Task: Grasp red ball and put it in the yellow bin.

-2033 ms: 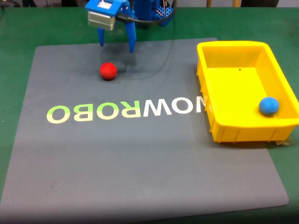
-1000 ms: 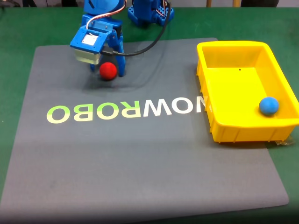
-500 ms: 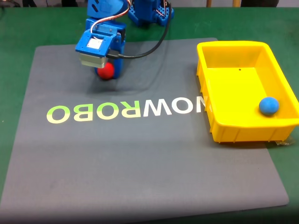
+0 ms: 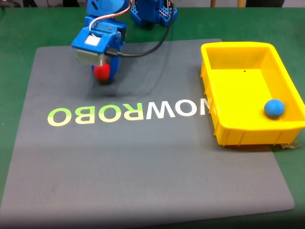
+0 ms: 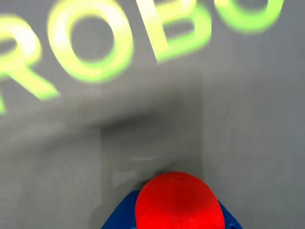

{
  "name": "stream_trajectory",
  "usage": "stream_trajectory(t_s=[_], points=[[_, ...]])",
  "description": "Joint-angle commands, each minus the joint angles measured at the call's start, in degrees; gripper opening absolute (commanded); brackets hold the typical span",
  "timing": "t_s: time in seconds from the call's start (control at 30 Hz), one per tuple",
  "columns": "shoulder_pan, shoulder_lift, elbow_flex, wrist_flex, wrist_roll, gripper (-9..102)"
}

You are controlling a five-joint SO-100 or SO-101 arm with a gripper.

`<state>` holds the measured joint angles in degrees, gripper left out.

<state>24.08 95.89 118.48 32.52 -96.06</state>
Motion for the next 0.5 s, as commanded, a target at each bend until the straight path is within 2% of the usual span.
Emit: stream_trajectory(t_s=[0.0,0.47], points=[[-5.2,4.6,-8.3,-1.6,1.7,0],[-30.4,2.4,-25.4,-1.6,3.0,0]])
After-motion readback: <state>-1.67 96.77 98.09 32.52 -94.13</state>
